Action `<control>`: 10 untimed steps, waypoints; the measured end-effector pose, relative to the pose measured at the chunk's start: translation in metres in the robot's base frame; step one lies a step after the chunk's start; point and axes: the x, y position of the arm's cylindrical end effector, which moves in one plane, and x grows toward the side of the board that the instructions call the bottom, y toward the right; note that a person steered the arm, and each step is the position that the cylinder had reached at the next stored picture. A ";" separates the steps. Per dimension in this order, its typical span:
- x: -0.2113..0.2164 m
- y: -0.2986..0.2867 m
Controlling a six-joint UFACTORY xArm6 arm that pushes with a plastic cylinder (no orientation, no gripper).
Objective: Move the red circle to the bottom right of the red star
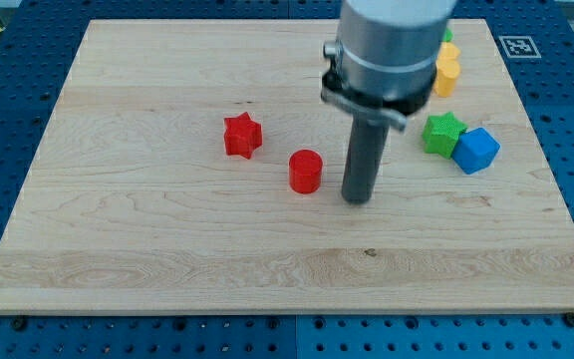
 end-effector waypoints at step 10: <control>-0.053 -0.076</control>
